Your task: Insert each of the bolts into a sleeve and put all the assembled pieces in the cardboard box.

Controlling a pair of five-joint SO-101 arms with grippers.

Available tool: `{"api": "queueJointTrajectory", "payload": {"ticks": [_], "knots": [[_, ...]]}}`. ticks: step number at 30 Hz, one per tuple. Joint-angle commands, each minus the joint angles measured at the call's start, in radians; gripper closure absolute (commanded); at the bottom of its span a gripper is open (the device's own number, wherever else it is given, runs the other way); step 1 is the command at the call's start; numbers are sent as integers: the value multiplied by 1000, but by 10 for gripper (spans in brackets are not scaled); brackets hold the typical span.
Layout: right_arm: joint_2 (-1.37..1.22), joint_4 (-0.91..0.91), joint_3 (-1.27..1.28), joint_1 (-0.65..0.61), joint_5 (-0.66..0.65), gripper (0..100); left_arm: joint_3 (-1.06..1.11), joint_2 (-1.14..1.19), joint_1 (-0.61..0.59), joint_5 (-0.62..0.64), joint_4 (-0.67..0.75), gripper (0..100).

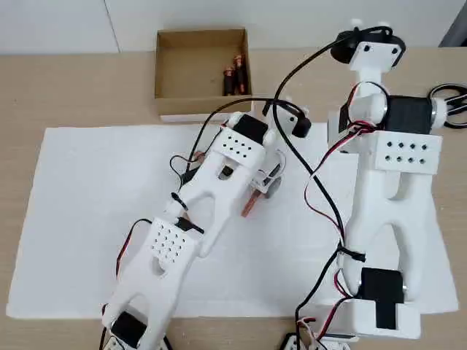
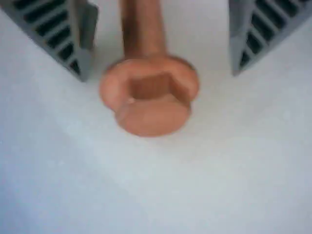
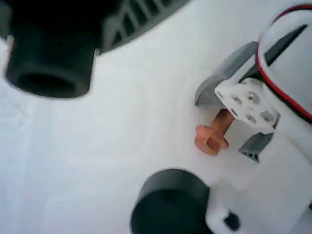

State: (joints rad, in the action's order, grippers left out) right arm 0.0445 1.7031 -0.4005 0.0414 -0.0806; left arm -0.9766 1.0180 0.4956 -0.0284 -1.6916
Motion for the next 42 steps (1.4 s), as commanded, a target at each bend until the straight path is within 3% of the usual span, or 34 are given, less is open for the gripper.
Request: {"api": "queueJointTrajectory", "payload": {"ticks": [1, 8, 35, 42], "knots": [[54, -5, -5, 8, 3, 995, -56, 11, 2, 6, -12, 863], [54, -8, -5, 7, 3, 995, -153, 12, 28, 6, -57, 892], [54, -7, -5, 10, 2, 995, -163, 8, 58, 6, -58, 946], [54, -8, -5, 10, 2, 995, -191, -100, 52, 5, -60, 994]]}}
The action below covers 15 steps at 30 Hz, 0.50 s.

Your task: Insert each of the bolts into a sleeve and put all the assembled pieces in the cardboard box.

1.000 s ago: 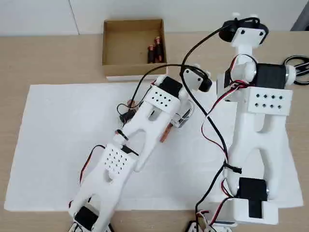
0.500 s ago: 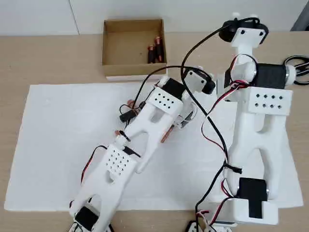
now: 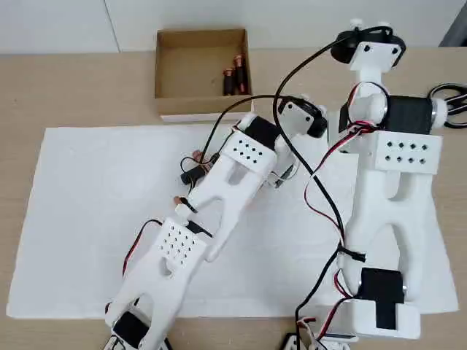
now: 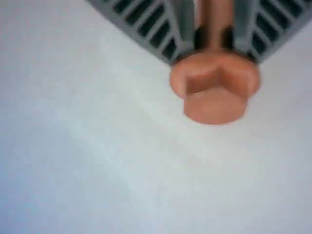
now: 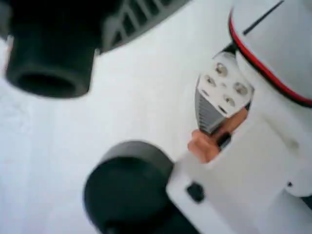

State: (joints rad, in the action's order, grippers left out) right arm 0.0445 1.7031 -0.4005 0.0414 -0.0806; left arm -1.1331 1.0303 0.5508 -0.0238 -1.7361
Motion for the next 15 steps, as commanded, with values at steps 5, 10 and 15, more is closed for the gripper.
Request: {"api": "queueJointTrajectory", "payload": {"ticks": [5, 10, 15], "knots": [[54, -8, -5, 10, 2, 995, 45, -141, -14, -3, -11, 994], [54, -7, -5, 8, 2, 995, 68, -71, -15, -3, -6, 993], [54, -5, -5, 8, 2, 995, 68, -44, -15, 41, 32, 957]]}}
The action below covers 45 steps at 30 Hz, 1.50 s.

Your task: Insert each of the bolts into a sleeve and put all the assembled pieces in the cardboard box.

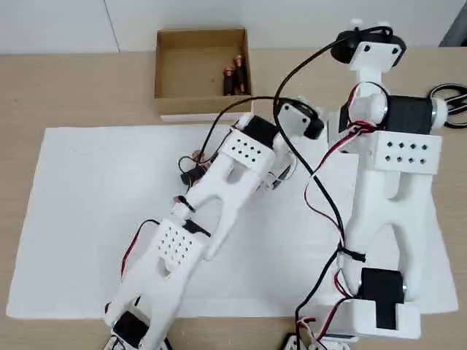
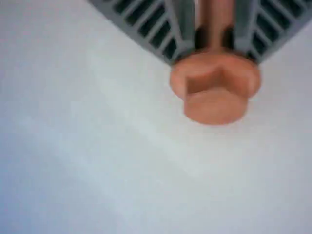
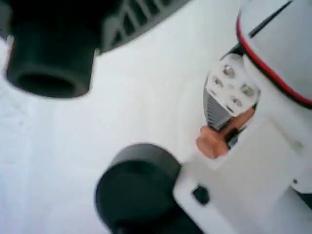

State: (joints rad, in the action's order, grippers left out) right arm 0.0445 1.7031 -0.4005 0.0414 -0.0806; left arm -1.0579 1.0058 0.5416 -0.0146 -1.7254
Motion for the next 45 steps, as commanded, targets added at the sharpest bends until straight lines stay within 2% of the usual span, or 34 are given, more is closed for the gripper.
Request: {"api": "queueJointTrajectory", "payload": {"ticks": [1, 4, 19, 32, 39, 45], "knots": [[54, -5, -5, 8, 2, 995, -7, -20, -6, 43, 21, 935], [54, -5, -5, 8, 2, 995, -7, -17, -6, 46, 21, 904], [56, -5, -5, 10, 2, 995, -5, 41, -54, 43, 23, 904], [56, -5, -5, 10, 2, 995, -7, 58, -46, 43, 37, 904], [56, -7, -6, 10, 2, 995, -7, 58, -46, 46, 37, 991], [56, -10, -8, 10, 2, 995, -50, 49, -46, 46, 9, 994]]}}
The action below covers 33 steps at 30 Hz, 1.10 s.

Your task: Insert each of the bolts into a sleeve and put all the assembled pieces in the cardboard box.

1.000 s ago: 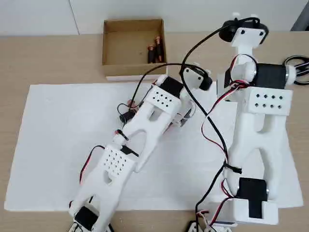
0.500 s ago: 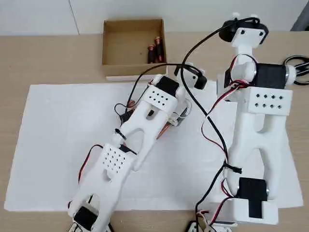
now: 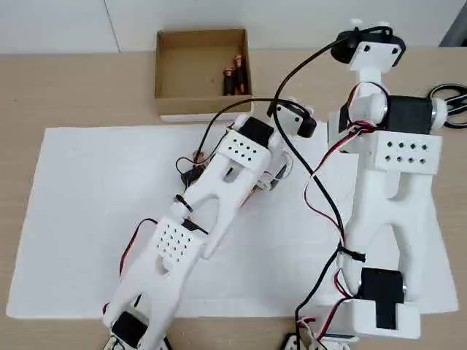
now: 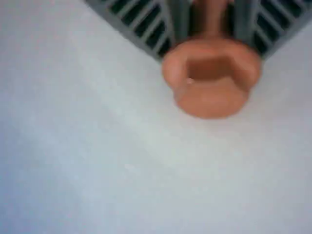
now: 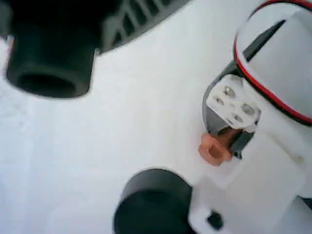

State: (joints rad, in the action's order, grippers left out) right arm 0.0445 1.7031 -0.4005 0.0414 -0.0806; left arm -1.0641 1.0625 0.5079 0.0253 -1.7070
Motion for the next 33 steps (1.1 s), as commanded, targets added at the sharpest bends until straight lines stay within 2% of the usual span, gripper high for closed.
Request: {"api": "queueJointTrajectory", "payload": {"ticks": [1, 5, 9, 14, 21, 24, 28, 33], "knots": [[56, -10, -9, 10, 2, 995, -79, -8, -12, 5, -32, 994], [56, -12, -9, 10, 2, 995, -179, -18, -12, 5, -48, 995], [56, -15, -9, 10, 2, 995, -151, -126, -18, 5, -49, 995], [114, -16, -11, 10, 3, 991, -59, -350, -83, 5, -49, 995], [467, -56, 41, 2, 3, 991, 254, -750, -213, 2, -48, 995], [634, -124, 157, 5, -2, 991, 354, -868, -261, -2, -46, 995], [840, -225, 416, 2, -124, 996, 441, -988, -325, -14, -46, 995], [1086, -186, 640, 22, -242, 996, 547, -1151, -399, -18, -46, 995]]}}
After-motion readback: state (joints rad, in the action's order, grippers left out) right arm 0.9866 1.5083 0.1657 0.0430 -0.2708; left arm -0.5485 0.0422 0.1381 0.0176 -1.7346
